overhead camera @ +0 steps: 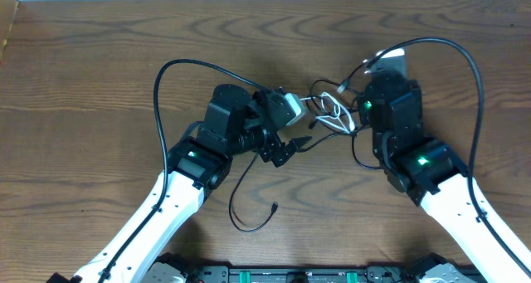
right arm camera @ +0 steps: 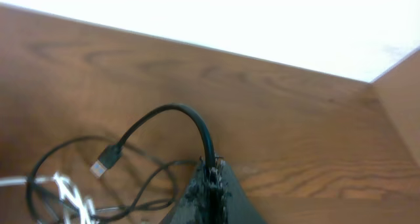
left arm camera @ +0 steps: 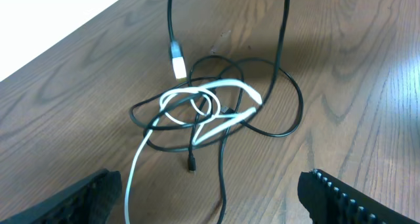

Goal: Untangle cables

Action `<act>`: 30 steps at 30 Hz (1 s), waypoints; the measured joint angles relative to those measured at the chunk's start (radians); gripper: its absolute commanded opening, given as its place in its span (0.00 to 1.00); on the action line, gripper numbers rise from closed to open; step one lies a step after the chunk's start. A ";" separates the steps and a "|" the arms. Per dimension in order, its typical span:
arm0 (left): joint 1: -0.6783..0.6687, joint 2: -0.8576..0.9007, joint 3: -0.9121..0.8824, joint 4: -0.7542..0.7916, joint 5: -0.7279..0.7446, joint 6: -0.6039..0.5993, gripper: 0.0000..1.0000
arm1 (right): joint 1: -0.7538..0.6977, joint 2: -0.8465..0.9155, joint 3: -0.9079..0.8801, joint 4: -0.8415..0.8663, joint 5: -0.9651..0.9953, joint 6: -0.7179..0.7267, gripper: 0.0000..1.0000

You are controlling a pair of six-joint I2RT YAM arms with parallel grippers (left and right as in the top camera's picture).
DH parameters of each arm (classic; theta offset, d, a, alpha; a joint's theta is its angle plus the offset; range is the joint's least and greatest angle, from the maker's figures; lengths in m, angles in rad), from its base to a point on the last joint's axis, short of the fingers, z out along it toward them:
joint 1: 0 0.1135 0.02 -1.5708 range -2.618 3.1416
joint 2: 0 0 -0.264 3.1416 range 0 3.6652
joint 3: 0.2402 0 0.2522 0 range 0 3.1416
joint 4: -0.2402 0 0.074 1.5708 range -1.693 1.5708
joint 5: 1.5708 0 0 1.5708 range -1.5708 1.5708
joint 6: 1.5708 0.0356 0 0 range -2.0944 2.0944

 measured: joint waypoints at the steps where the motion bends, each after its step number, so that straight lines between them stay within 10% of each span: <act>1: 0.000 0.000 0.000 0.000 0.000 0.000 0.91 | 0.000 -0.010 0.000 0.016 0.013 0.001 0.01; 13: 0.000 0.000 0.000 -0.020 -0.005 0.000 0.91 | 0.000 -0.132 0.000 0.041 0.023 0.004 0.01; 23: 0.000 0.000 0.000 -0.075 -0.073 0.000 0.91 | -0.018 -0.129 0.000 -0.293 0.180 0.126 0.01; 30: 0.000 0.000 0.000 -0.075 -0.079 0.000 0.91 | -0.032 -0.129 0.000 -0.462 0.095 0.244 0.24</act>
